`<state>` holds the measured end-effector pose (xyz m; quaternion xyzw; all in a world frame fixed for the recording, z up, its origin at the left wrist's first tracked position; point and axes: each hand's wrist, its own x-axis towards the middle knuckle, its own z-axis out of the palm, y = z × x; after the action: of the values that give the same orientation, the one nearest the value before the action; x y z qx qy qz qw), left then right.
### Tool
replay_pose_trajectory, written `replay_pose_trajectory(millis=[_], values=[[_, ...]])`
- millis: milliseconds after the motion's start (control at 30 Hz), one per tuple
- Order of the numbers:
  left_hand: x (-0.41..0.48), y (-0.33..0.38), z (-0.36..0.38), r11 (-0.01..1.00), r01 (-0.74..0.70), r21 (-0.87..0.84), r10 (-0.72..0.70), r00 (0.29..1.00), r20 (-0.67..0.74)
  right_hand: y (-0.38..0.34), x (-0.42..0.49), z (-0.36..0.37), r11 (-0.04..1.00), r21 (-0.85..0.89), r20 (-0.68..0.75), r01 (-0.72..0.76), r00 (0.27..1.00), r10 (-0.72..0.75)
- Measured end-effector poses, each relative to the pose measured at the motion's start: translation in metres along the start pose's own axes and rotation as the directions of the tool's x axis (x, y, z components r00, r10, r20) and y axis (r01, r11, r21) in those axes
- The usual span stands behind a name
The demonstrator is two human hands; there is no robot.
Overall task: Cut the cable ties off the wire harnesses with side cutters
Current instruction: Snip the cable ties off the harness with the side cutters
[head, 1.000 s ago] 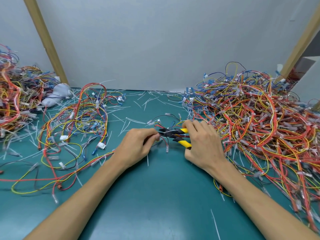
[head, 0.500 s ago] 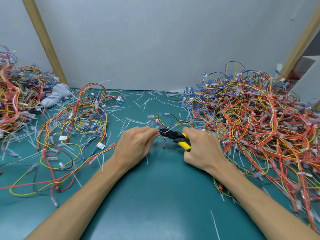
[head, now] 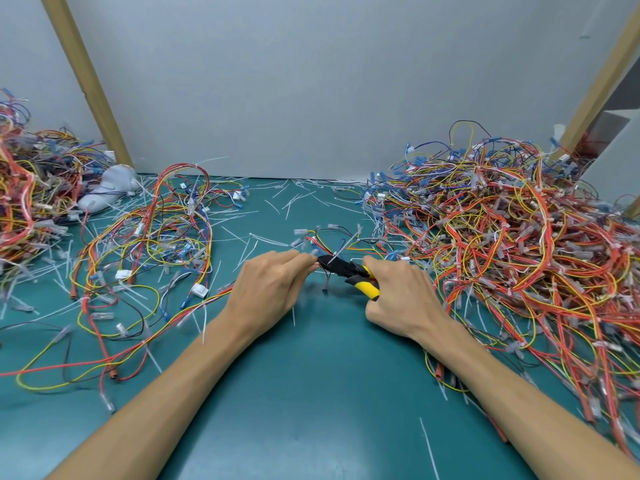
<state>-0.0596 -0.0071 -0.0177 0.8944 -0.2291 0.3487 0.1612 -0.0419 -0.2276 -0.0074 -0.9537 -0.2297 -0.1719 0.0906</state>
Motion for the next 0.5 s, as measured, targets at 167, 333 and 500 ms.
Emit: replay_pose_trajectory(millis=[167,333,500], values=[[-0.0001,0.0012,-0.0007,1.0,0.004,-0.007,-0.004,1.0,0.011,0.0008,0.0006,0.0019,1.0,0.007,-0.006,-0.011,1.0,0.011],[0.0002,0.0025,-0.0006,0.997,0.042,-0.059,-0.041,0.999,0.018,0.002,0.0016,0.0025,0.997,0.055,0.006,-0.044,0.999,0.044],[0.0,0.0034,0.002,0.974,0.151,-0.169,-0.136,0.986,0.095,0.0051,0.0025,0.0024,0.971,0.213,-0.024,-0.113,0.992,0.12]])
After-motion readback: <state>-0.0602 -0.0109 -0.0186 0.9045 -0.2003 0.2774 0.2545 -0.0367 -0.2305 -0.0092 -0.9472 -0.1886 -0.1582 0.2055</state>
